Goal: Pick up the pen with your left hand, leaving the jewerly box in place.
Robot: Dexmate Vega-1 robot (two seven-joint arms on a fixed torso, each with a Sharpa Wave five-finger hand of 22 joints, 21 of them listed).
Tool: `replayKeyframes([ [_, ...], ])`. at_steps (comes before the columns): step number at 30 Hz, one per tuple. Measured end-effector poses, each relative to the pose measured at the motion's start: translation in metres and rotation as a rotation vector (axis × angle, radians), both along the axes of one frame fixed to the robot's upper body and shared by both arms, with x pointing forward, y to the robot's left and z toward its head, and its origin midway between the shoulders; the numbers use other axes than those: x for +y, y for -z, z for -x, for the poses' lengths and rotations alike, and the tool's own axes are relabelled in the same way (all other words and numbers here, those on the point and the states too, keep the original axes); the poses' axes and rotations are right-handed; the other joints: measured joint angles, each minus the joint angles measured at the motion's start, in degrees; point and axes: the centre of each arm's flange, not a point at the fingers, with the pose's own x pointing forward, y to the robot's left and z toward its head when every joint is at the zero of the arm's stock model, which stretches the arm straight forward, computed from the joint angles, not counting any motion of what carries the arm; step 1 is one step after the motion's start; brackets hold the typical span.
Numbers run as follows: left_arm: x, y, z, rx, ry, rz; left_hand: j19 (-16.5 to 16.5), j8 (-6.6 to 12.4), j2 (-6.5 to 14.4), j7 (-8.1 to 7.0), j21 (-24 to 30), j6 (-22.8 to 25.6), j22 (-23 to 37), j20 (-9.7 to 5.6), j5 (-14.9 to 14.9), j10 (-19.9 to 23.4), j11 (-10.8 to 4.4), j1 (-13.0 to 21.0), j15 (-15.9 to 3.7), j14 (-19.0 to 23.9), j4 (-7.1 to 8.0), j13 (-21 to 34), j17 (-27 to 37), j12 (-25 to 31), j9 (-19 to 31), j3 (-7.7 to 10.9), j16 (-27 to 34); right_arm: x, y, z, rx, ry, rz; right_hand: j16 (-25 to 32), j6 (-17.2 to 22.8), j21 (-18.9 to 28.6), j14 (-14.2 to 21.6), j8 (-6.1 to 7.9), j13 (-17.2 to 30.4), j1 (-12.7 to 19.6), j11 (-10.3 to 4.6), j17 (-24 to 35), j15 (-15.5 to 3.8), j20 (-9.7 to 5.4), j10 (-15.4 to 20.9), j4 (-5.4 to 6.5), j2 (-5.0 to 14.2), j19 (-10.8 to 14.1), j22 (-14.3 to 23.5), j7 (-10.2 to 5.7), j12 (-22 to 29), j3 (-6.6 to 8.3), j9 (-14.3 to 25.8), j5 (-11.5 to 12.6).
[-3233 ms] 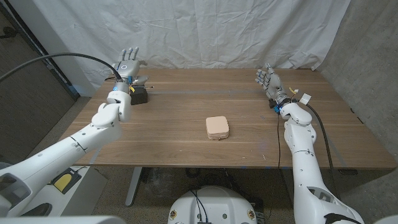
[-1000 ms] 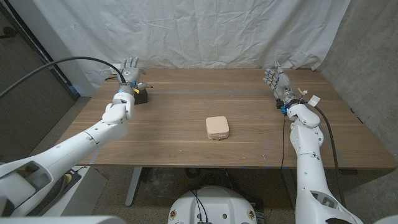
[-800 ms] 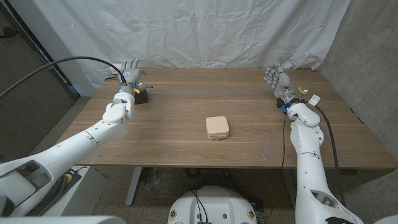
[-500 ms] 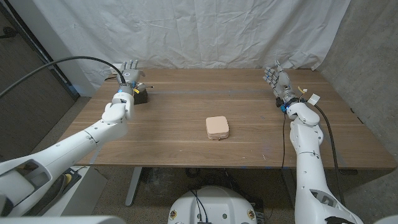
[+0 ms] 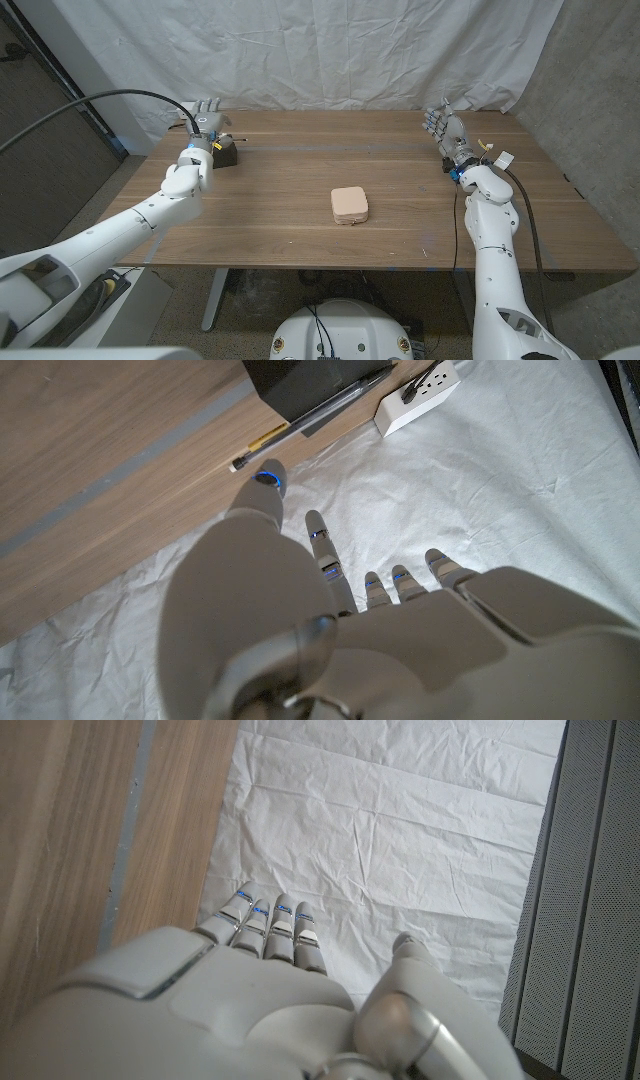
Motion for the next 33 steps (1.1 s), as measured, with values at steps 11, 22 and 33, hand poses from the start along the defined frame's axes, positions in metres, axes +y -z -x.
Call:
replayKeyframes([
  [11, 0.000, -0.002, -0.003, 0.022, -0.005, 0.005, 0.22, 0.00, 0.07, -0.22, 0.00, -0.22, -0.14, 0.22, 0.00, 0.00, 0.00, 1.43, 0.00, 0.00, -0.24, 0.00, 0.00, 0.00, 0.30, -0.24, 0.00, 0.002, -0.002, 0.002, -0.001, 0.001, 0.006, 0.00, 0.00, -0.20, 0.00, 0.00, 0.00, -0.27, 0.00, 0.01, 0.00, 0.00, 0.00, 0.00, 0.27, 0.00, 0.00, 0.00, 0.00, 0.00, 0.00, 0.00],
  [22, -0.006, -0.005, -0.008, 0.057, 0.001, 0.012, 0.22, -0.22, 0.07, -0.42, 0.00, -0.02, -0.13, 0.22, 0.00, 0.00, 0.00, 1.43, 0.00, 0.00, -0.24, 0.00, -0.03, 0.00, 0.29, -0.23, 0.00, 0.002, -0.001, 0.007, -0.002, 0.006, 0.008, 0.00, 0.00, -0.41, 0.00, 0.00, 0.00, -0.27, 0.00, 0.01, 0.00, -0.22, 0.00, -0.24, 0.27, 0.23, 0.00, 0.00, 0.00, -0.24, 0.00, 0.00],
  [33, -0.007, -0.004, -0.013, 0.074, 0.002, 0.036, 0.22, -0.22, 0.30, -0.72, 0.00, 0.29, -0.13, 0.22, 0.00, 0.00, 0.00, 1.65, 0.00, 0.00, -0.22, 0.00, -0.10, 0.00, 0.29, -0.71, 0.00, 0.002, -0.001, 0.011, -0.001, 0.012, 0.009, 0.00, 0.00, -0.63, -0.01, 0.00, 0.00, -0.27, 0.00, 0.01, 0.00, -0.33, 0.00, -0.24, 0.27, 0.33, 0.00, 0.00, 0.00, -0.24, -0.01, 0.00],
])
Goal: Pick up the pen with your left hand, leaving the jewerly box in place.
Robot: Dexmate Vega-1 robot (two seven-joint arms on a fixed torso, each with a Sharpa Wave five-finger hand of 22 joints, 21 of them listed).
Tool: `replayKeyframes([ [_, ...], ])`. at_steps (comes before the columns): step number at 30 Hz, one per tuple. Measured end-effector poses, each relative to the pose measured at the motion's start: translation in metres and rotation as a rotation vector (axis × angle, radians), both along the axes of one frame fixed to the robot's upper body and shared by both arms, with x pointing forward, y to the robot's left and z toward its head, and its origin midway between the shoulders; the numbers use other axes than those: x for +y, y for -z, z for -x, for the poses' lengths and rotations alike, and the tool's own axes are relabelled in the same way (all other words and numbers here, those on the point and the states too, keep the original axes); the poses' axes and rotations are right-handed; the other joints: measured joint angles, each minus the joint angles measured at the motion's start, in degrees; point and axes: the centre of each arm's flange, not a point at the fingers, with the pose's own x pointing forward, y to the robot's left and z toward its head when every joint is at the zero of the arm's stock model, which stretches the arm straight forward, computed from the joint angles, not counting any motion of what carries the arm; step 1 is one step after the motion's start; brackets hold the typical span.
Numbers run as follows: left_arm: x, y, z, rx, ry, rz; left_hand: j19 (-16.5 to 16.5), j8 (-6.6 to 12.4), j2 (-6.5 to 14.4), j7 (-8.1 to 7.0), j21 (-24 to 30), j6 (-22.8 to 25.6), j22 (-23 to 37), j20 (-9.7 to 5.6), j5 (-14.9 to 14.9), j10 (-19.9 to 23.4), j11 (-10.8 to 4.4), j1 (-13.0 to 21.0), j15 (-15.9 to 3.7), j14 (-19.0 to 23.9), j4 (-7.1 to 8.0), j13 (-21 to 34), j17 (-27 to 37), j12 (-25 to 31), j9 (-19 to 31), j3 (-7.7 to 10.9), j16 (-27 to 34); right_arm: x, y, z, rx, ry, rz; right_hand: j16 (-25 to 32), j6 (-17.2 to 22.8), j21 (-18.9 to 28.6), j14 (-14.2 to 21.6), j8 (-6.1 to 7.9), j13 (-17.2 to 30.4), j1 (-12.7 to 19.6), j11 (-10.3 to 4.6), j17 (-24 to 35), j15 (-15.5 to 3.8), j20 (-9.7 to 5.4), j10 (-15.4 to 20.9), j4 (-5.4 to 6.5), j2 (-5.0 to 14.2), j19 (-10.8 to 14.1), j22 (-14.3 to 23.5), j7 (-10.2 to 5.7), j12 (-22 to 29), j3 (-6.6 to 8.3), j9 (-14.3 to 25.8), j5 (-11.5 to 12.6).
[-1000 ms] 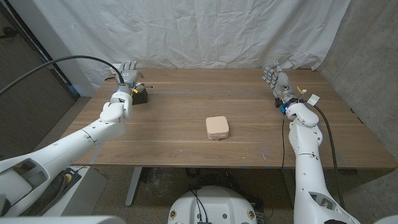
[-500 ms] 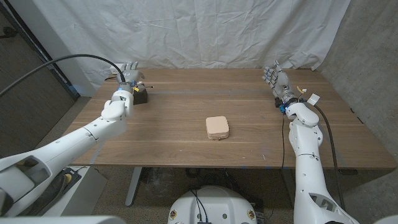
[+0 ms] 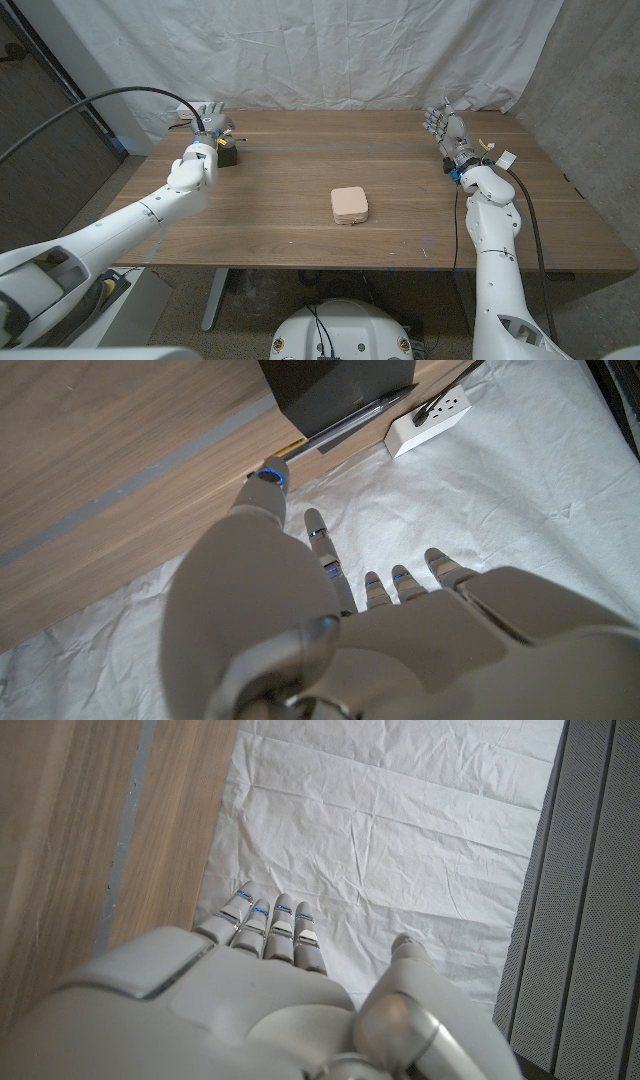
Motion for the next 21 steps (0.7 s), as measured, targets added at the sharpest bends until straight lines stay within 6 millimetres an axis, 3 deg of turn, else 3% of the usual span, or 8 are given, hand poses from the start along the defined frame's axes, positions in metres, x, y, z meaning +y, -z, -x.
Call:
replayKeyframes([
  [21, -0.0020, 0.0027, -0.0090, -0.002, 0.013, 0.031, 0.32, 0.00, 0.23, -0.10, 0.00, 0.53, 0.01, 0.32, 0.00, 0.31, -0.31, 0.23, 0.00, 0.00, 0.41, 0.00, -0.01, 0.00, 0.27, -0.40, 0.00, 0.0013, 0.0063, 0.0064, 0.002, 0.008, -0.007, 0.00, 0.00, -0.22, 0.00, 0.00, 0.00, 0.00, 0.00, 0.00, 0.00, 0.01, 0.00, 0.00, 0.00, -0.01, 0.00, 0.00, 0.00, 0.00, 0.00, 0.00],
])
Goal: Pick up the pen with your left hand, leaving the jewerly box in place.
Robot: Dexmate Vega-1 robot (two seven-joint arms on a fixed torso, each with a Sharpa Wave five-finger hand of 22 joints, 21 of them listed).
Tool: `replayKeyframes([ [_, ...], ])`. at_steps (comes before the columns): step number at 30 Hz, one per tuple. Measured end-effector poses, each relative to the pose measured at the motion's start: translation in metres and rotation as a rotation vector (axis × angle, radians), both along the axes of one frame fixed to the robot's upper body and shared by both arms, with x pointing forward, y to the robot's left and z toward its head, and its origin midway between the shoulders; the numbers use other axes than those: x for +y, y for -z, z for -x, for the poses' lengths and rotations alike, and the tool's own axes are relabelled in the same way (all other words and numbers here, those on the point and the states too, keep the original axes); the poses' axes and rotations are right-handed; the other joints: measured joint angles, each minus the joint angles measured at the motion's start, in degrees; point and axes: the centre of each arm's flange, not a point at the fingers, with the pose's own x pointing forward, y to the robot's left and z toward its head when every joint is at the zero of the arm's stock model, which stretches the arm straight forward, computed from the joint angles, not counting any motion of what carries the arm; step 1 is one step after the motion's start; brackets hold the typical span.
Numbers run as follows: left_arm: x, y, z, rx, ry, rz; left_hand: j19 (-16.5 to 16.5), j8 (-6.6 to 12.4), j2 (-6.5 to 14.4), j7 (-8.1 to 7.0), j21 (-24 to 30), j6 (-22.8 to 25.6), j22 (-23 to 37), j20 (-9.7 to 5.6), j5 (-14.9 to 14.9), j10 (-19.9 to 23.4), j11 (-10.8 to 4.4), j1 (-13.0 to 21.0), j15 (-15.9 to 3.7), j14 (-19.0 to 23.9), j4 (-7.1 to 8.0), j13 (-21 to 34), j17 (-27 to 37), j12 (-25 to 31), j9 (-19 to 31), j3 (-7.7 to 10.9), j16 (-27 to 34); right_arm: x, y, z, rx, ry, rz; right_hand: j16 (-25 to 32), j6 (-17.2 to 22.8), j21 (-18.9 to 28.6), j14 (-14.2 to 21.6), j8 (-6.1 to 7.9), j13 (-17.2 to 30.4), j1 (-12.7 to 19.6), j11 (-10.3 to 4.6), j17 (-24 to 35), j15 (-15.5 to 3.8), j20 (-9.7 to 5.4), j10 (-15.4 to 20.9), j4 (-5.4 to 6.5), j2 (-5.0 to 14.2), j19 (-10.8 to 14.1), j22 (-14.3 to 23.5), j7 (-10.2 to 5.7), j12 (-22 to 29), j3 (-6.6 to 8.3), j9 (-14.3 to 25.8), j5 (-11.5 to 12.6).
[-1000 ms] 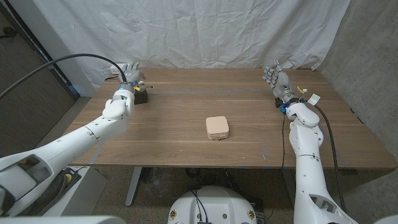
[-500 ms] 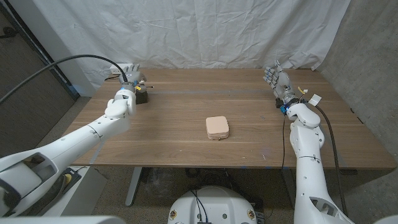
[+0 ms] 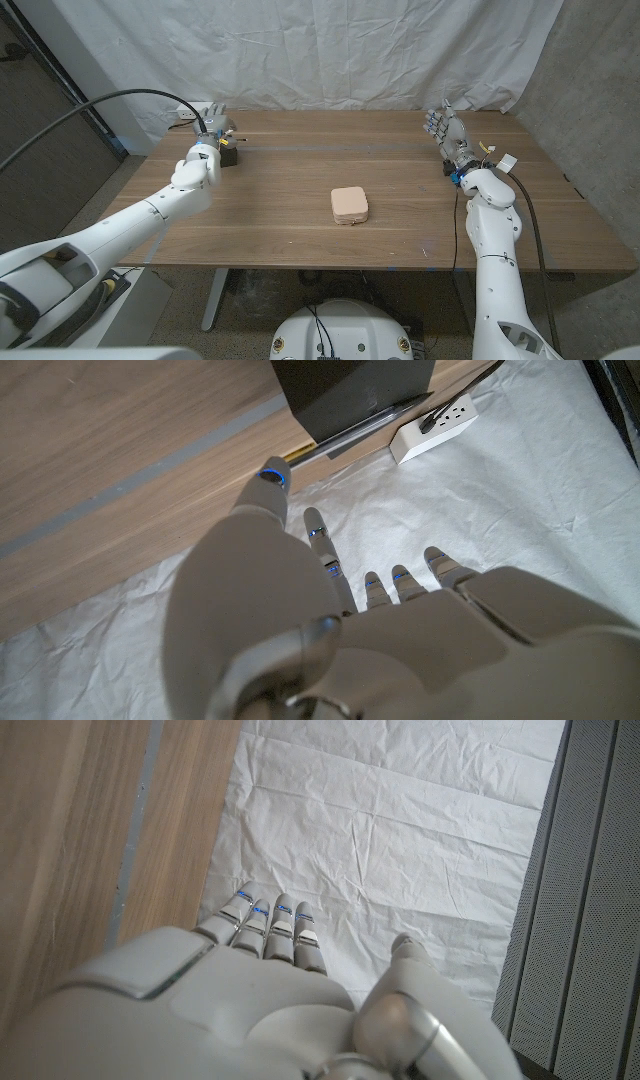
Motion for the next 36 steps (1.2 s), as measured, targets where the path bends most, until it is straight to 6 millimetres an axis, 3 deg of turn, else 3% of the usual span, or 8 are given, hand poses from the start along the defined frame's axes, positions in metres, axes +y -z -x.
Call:
replayKeyframes([
  [8, 0.001, 0.002, -0.003, -0.009, 0.006, 0.014, 0.23, 0.00, -0.15, -0.49, 0.00, 0.94, 0.01, 0.22, 0.00, 0.72, -0.71, 0.47, 0.00, 0.00, -0.19, 0.00, 0.00, 0.23, 0.00, -0.30, 0.00, 0.000, 0.000, 0.003, -0.004, 0.005, -0.001, 0.00, 0.00, -0.22, 0.00, 0.00, 0.00, 0.00, 0.00, 0.00, 0.00, 0.32, 0.00, 0.00, 0.00, 0.32, 0.00, 0.00, 0.00, 0.00, 0.00, 0.00],
  [36, -0.004, 0.008, -0.020, 0.001, 0.016, 0.021, 0.18, 0.78, -0.31, -0.71, 0.00, 2.76, 0.01, 0.40, 0.00, 1.64, -0.61, 0.75, -0.51, 0.52, -0.13, 0.00, -0.01, 0.23, -0.01, -0.84, 0.00, -0.002, 0.000, 0.008, -0.003, 0.018, -0.003, 0.00, 0.00, -0.66, 0.00, 0.00, 0.00, 0.00, 0.00, 0.00, 0.00, 0.31, 0.00, -0.24, 0.00, 0.31, 0.00, 0.00, 0.00, -0.24, 0.00, 0.00],
])
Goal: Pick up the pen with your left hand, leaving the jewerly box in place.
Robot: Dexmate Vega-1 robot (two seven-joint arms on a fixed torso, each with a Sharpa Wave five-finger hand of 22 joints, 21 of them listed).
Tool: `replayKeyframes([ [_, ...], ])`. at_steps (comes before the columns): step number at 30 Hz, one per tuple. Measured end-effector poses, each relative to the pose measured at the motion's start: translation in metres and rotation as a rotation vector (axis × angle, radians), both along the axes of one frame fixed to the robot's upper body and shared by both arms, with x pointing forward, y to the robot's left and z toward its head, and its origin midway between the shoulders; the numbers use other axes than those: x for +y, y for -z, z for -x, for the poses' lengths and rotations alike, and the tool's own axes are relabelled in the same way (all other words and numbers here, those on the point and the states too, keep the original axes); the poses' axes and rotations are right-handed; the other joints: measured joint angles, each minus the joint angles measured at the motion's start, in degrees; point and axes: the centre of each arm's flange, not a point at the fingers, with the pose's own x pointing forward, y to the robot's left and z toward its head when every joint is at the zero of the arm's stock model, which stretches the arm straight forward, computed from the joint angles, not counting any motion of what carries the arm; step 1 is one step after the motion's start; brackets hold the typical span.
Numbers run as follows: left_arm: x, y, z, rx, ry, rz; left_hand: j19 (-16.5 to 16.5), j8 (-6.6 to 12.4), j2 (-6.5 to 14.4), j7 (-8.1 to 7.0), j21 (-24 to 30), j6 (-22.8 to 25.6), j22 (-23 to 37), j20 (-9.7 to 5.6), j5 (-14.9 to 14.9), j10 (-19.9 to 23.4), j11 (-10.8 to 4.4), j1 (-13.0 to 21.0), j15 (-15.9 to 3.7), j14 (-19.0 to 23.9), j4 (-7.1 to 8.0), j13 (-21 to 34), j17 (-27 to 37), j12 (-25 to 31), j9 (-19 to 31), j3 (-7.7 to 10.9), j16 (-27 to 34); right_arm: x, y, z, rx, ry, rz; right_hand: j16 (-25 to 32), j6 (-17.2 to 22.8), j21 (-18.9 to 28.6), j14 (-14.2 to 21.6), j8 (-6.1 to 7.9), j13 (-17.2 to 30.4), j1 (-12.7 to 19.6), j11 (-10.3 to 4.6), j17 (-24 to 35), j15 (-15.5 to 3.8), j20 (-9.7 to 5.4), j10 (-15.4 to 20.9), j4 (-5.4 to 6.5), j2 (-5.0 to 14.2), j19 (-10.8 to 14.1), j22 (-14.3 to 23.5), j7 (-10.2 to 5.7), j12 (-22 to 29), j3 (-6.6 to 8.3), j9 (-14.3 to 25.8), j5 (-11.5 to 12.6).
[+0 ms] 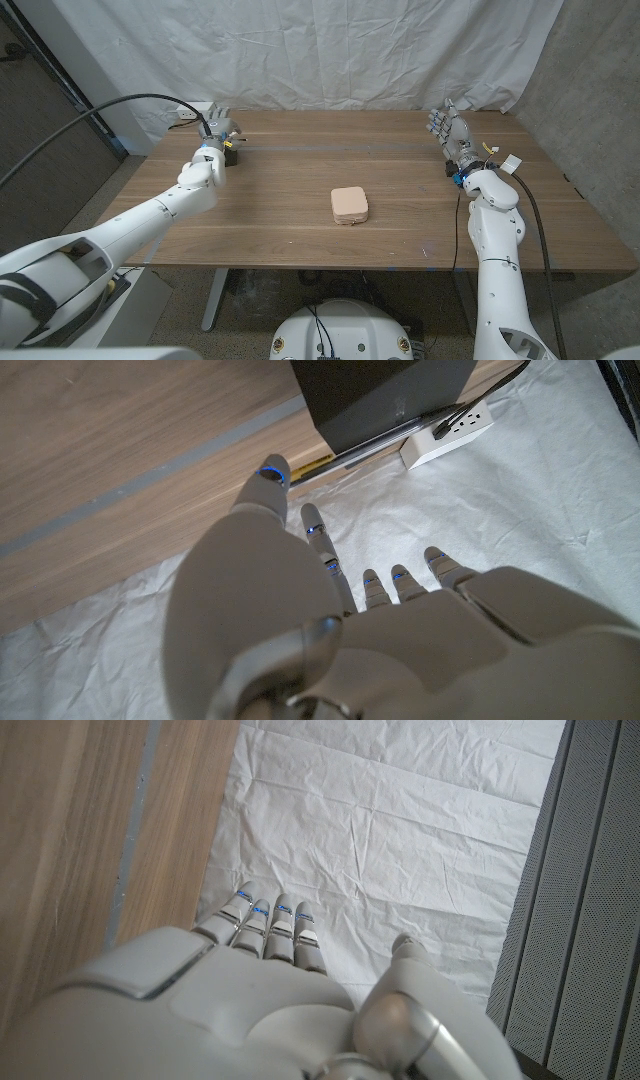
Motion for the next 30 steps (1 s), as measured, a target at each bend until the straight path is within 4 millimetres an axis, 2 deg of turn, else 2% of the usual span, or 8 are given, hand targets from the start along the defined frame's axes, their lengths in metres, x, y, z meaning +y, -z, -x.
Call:
replayKeyframes([
  [19, -0.0023, 0.0036, -0.0083, 0.002, 0.005, 0.003, 0.10, 0.44, 0.40, -0.29, 0.00, 1.36, 0.00, 0.52, -0.39, 0.64, -0.18, 0.40, 0.00, 0.60, 0.34, 0.00, 0.00, 0.27, 0.00, -0.34, 0.39, -0.0011, 0.0032, -0.0045, 0.012, -0.001, -0.007, 0.00, 0.31, 0.00, 0.00, 0.00, 0.00, 0.00, 0.00, 0.00, 0.00, -0.32, 0.00, 0.00, 0.00, 0.32, 0.00, -0.31, 0.00, 0.00, 0.00, 0.00],
  [23, -0.0023, 0.0040, -0.0089, 0.003, 0.005, 0.003, 0.10, 0.83, 0.53, -0.82, 0.00, 2.07, 0.00, 0.52, -0.39, 0.83, 0.01, 0.53, 0.28, 0.89, 0.34, 0.00, 0.00, 0.27, 0.00, -0.34, 0.38, -0.0010, 0.0032, -0.0057, 0.013, -0.002, -0.008, 0.00, 0.30, -0.44, 0.00, 0.00, 0.00, 0.00, 0.00, 0.00, 0.00, -0.32, 0.00, 0.00, 0.00, 0.32, 0.00, -0.31, 0.00, 0.00, 0.00, 0.00],
  [30, -0.0018, 0.0040, -0.0095, 0.002, 0.003, 0.004, 0.10, 1.05, 0.53, -0.71, 0.00, 2.77, 0.13, 0.52, -0.39, 0.93, -0.10, 0.53, 0.28, 0.88, 0.58, 0.00, 0.28, 0.27, -0.01, -0.58, 0.38, -0.0007, 0.0032, -0.0073, 0.016, -0.004, -0.010, 0.00, 0.30, -0.44, 0.00, 0.00, 0.00, 0.00, 0.00, 0.00, 0.00, 0.00, 0.00, 0.00, 0.00, 0.63, 0.00, -0.30, 0.00, 0.00, 0.00, 0.00],
])
